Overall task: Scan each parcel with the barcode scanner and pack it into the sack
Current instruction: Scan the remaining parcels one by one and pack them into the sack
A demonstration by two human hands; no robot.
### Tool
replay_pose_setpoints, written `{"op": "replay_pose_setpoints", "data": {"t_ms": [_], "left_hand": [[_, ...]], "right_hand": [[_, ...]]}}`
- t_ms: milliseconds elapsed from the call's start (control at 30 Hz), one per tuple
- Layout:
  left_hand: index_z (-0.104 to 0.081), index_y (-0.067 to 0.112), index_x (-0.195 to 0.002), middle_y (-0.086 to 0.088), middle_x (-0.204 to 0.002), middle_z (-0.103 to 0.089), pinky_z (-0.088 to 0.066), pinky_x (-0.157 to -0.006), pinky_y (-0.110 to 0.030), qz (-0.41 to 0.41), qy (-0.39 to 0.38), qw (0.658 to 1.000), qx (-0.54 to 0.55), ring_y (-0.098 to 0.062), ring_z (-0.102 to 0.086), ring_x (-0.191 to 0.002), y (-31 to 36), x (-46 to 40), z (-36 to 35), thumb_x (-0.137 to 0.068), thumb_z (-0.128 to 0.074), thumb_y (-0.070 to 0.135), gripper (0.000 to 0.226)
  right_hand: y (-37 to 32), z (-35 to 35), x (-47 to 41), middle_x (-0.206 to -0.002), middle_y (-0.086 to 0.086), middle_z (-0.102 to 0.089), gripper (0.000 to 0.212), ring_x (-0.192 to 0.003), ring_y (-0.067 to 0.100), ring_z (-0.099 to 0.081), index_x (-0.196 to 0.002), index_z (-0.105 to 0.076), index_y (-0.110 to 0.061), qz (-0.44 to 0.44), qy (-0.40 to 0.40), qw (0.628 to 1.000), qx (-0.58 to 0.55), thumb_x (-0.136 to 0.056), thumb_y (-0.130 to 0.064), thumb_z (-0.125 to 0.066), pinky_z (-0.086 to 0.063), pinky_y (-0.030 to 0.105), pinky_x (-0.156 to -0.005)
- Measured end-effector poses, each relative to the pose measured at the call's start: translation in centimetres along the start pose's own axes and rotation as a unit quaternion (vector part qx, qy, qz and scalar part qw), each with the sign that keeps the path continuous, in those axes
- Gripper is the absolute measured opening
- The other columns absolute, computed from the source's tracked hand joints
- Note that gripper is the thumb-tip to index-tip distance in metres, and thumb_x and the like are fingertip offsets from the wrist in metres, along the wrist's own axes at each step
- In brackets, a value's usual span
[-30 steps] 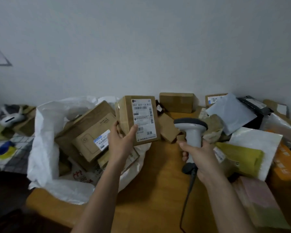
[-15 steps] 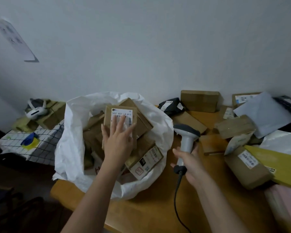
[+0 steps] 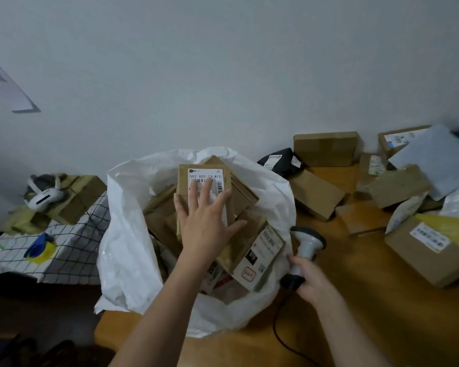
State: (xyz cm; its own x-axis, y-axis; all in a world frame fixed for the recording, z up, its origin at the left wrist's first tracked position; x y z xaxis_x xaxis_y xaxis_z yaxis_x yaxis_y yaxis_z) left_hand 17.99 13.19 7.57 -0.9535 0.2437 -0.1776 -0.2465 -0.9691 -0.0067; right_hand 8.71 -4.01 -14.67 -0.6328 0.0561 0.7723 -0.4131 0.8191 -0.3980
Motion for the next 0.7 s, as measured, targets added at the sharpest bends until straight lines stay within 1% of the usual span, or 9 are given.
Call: {"op": "replay_pose_setpoints", "data": {"t_ms": [67, 167, 233, 300, 367, 467, 533, 633, 700], "left_hand": [[-0.031, 0.047, -0.142, 0.005, -0.163, -0.005, 0.017, -0.114, -0.058, -0.003, 0.001, 1.0, 0.014, -0.024, 0.015, -0.15, -0.6, 0.0, 0.0, -0.076, -0.05, 0.081, 0.077], [-0.033, 0.047, -0.141, 0.006, -0.162, -0.005, 0.015, -0.114, -0.058, 0.001, -0.003, 0.999, 0.036, -0.022, 0.015, -0.149, -1.5, -0.2, 0.2, -0.073, -0.052, 0.081, 0.078], [-0.037, 0.047, -0.138, 0.007, -0.162, -0.006, 0.014, -0.114, -0.058, 0.004, -0.011, 0.998, 0.057, -0.02, 0.015, -0.149, -2.0, -0.5, 0.4, -0.071, -0.049, 0.085, 0.078], [-0.043, 0.047, -0.134, 0.007, -0.162, -0.008, 0.014, -0.113, -0.059, 0.016, -0.02, 0.996, 0.086, -0.019, 0.013, -0.15, -2.3, -0.5, 0.8, -0.063, -0.037, 0.093, 0.085], [-0.045, 0.047, -0.13, 0.008, -0.161, -0.009, 0.012, -0.113, -0.061, 0.026, -0.038, 0.993, 0.104, -0.019, 0.012, -0.15, -2.7, -0.4, 1.2, -0.054, -0.032, 0.097, 0.093], [-0.047, 0.043, -0.131, 0.008, -0.159, -0.013, 0.002, -0.115, -0.065, 0.032, -0.071, 0.991, 0.106, -0.02, 0.007, -0.15, -3.4, -0.4, 1.6, -0.057, -0.049, 0.092, 0.088], [-0.049, 0.042, -0.132, 0.007, -0.158, -0.016, -0.002, -0.114, -0.065, 0.035, -0.08, 0.991, 0.103, -0.02, 0.004, -0.149, -3.7, -0.1, 1.9, -0.061, -0.049, 0.09, 0.086], [-0.051, 0.041, -0.131, 0.007, -0.156, -0.021, -0.008, -0.115, -0.064, 0.045, -0.075, 0.991, 0.102, -0.019, -0.002, -0.148, -3.8, 0.8, 2.4, -0.068, -0.046, 0.088, 0.08], [-0.052, 0.04, -0.132, 0.006, -0.156, -0.022, -0.011, -0.115, -0.063, 0.05, -0.076, 0.991, 0.1, -0.019, -0.004, -0.148, -4.0, 1.4, 2.5, -0.072, -0.047, 0.085, 0.075]], "right_hand": [[0.1, -0.6, 0.0, -0.106, 0.023, -0.07, 0.047, -0.093, 0.038, -0.071, -0.124, -0.051, -0.015, 0.01, -0.015, 1.0, 0.003, -0.082, 0.001, -0.066, -0.057, 0.052, -0.077], [-2.0, -1.6, 1.0, -0.116, 0.021, -0.066, 0.058, -0.1, 0.039, -0.067, -0.131, -0.048, -0.016, 0.073, -0.033, 0.996, 0.025, -0.081, 0.006, -0.068, -0.055, 0.056, -0.086], [-4.3, -2.5, 2.5, -0.115, 0.018, -0.067, 0.061, -0.1, 0.037, -0.067, -0.13, -0.049, -0.016, 0.132, -0.044, 0.989, 0.043, -0.079, 0.008, -0.071, -0.056, 0.053, -0.083], [-6.5, -3.5, 4.5, -0.113, 0.015, -0.068, 0.066, -0.099, 0.033, -0.068, -0.131, -0.05, -0.02, 0.183, -0.055, 0.979, 0.066, -0.076, 0.007, -0.074, -0.057, 0.05, -0.08], [-8.4, -4.8, 6.6, -0.116, 0.011, -0.067, 0.073, -0.103, 0.031, -0.067, -0.134, -0.047, -0.027, 0.225, -0.075, 0.967, 0.098, -0.074, 0.005, -0.076, -0.055, 0.051, -0.085], [-10.4, -6.8, 9.9, -0.115, 0.007, -0.067, 0.063, -0.103, 0.026, -0.066, -0.119, -0.053, -0.037, 0.28, -0.113, 0.944, 0.13, -0.072, -0.006, -0.08, -0.056, 0.046, -0.083], [-11.3, -7.7, 11.8, -0.111, 0.002, -0.067, 0.056, -0.101, 0.021, -0.066, -0.108, -0.055, -0.042, 0.316, -0.12, 0.931, 0.138, -0.066, -0.016, -0.081, -0.057, 0.04, -0.079], [-11.7, -8.3, 13.5, -0.116, -0.002, -0.064, 0.056, -0.104, 0.017, -0.064, -0.11, -0.054, -0.046, 0.366, -0.118, 0.912, 0.145, -0.072, -0.017, -0.081, -0.056, 0.04, -0.085], [-11.5, -8.6, 14.1, -0.116, -0.004, -0.063, 0.054, -0.101, 0.013, -0.065, -0.108, -0.052, -0.049, 0.383, -0.121, 0.904, 0.144, -0.075, -0.017, -0.081, -0.058, 0.034, -0.079]]}}
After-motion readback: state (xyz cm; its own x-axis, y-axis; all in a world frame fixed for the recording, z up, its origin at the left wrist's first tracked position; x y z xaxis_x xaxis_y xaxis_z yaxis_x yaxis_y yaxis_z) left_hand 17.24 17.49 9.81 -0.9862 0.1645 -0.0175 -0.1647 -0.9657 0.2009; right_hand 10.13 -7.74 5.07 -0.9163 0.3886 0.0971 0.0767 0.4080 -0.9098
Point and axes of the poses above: each hand's wrist, its own x-axis away from the middle knuckle, its own z-axis out of the back of the hand, y = z × x, the point moved 7 cm from there along -x, towards the middle knuckle
